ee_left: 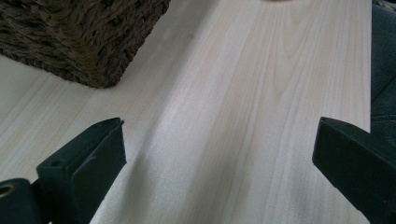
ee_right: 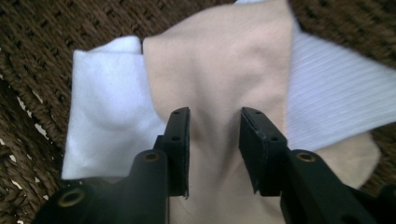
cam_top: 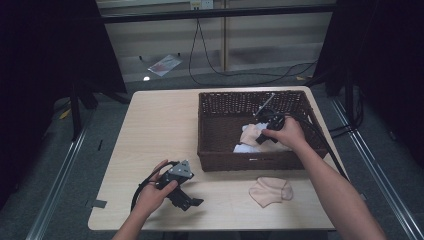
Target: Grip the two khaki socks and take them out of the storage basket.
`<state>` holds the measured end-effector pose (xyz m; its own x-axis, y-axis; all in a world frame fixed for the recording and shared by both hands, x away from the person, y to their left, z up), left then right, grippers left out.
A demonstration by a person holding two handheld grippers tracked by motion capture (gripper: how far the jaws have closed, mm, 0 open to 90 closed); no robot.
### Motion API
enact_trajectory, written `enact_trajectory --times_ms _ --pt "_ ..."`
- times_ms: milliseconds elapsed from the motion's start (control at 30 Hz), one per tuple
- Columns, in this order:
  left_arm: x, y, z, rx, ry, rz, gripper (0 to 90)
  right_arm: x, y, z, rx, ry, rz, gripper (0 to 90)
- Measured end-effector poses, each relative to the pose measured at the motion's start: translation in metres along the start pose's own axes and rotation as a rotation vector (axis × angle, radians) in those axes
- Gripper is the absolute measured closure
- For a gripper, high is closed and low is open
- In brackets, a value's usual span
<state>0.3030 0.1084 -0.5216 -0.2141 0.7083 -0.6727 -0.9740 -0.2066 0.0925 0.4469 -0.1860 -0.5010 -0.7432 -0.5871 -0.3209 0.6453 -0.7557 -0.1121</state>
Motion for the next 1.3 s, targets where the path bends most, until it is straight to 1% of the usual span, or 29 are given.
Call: enact_trajectory --times_ms 33,67,100,133,167,200,233,267,367,400,467,500,533,567,700,800,833,867,900,933,1000,1033,1067,1100,1133,1167,1200,1267,1300 --pt "0.000 0.000 0.000 -0.001 0.001 0.000 2.4 0.001 0.001 -0.003 0.001 -0.009 0.009 74.9" --pt "0.000 0.000 0.000 0.000 0.001 0.000 2.4 0.001 0.001 -0.003 -0.007 -0.013 0.008 77.9" --pt "0.000 0.000 0.000 0.000 0.001 0.000 2.4 0.001 0.001 -0.003 -0.007 -0.013 0.008 77.9" --pt "0.000 0.000 0.000 -0.001 0.000 0.003 2.4 0.002 0.000 -0.004 -0.020 -0.022 0.000 87.1" --pt "0.000 0.000 0.000 -0.001 0.000 0.003 2.4 0.002 0.000 -0.004 -0.025 -0.026 0.002 88.6" --pt "0.000 0.000 0.000 -0.001 0.000 0.003 2.4 0.002 0.000 -0.003 -0.023 -0.029 0.006 89.0" --pt "0.000 0.000 0.000 -0.003 0.001 0.004 2.4 0.003 0.000 -0.002 -0.024 -0.032 -0.002 89.2" --pt "0.001 0.000 0.002 -0.002 -0.018 -0.001 2.4 0.003 -0.001 -0.002 -0.032 -0.026 0.011 89.3" --pt "0.000 0.000 0.001 0.001 0.001 0.003 2.4 0.002 -0.003 0.002 -0.039 -0.027 0.017 89.5" --pt "0.000 0.000 0.002 0.007 -0.008 0.001 2.4 0.002 -0.005 0.007 -0.048 -0.024 0.021 89.5" --pt "0.000 0.000 0.002 -0.001 -0.010 0.001 2.4 0.001 -0.006 0.011 -0.049 -0.022 0.021 89.5" --pt "0.000 0.000 0.001 0.000 -0.009 -0.002 2.4 0.001 -0.006 0.018 -0.048 -0.018 0.022 89.5" --pt "0.000 0.000 0.001 0.000 -0.009 -0.002 2.4 0.000 -0.007 0.024 -0.061 -0.004 0.004 89.5" --pt "0.000 0.000 0.001 0.000 -0.009 -0.003 2.4 0.001 -0.005 0.027 -0.064 0.004 0.014 89.6" --pt "0.000 0.000 0.001 0.000 -0.013 -0.001 2.4 0.003 -0.004 0.044 -0.075 0.028 0.007 89.5" --pt "0.000 0.000 0.000 0.001 -0.012 -0.001 2.4 0.006 -0.002 0.052 -0.073 0.027 0.011 89.5" --pt "0.000 0.000 0.000 -0.002 -0.015 -0.002 2.4 0.007 -0.002 0.060 -0.073 0.034 0.009 89.6" --pt "0.000 0.000 0.000 -0.002 -0.015 -0.002 2.4 0.007 -0.002 0.060 -0.073 0.034 0.009 89.6" --pt "0.000 0.000 0.000 -0.003 -0.014 0.002 2.4 0.007 -0.002 0.071 -0.077 0.043 0.016 89.5" --pt "0.000 0.001 -0.001 -0.004 -0.009 0.006 2.4 0.007 -0.003 0.075 -0.082 0.050 0.008 89.6" --pt "0.000 0.001 -0.001 -0.001 -0.020 0.003 2.4 0.007 -0.004 0.084 -0.077 0.051 0.016 89.5" --pt "0.000 0.001 -0.002 -0.003 -0.013 0.006 2.4 0.007 -0.004 0.088 -0.078 0.055 0.020 89.6" --pt "0.000 0.001 -0.001 0.003 -0.021 0.003 2.4 0.007 -0.005 0.092 -0.080 0.058 0.021 89.6" --pt "0.000 0.001 -0.001 0.003 -0.021 0.003 2.4 0.007 -0.005 0.092 -0.080 0.058 0.021 89.6" --pt "0.000 0.001 -0.001 0.002 -0.019 -0.001 2.4 0.008 -0.006 0.100 -0.088 0.064 0.022 89.5" --pt "0.000 0.001 -0.002 0.002 -0.018 0.000 2.4 0.008 -0.006 0.100 -0.088 0.064 0.022 89.5" --pt "0.000 0.001 -0.002 0.000 -0.016 0.000 2.4 0.009 -0.008 0.106 -0.085 0.061 0.033 89.5" --pt "-0.001 0.001 -0.002 0.000 -0.008 0.005 2.4 0.009 -0.009 0.111 -0.084 0.062 0.041 89.6" --pt "-0.001 0.001 -0.002 0.000 -0.009 0.005 2.4 0.009 -0.011 0.114 -0.094 0.069 0.036 89.5"
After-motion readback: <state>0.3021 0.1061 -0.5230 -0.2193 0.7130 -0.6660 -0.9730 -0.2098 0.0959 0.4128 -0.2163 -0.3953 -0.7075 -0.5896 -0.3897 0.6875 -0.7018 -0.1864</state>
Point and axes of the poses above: each handheld gripper's, and its own axes: z roughly backward along the jaws, x roughly out of its underside, y roughly to its right, the point moved 6 cm from there along -z, roughly forward along the jaws, and after that the axes turned 4 degrees about -z, right-handed, at the moved point
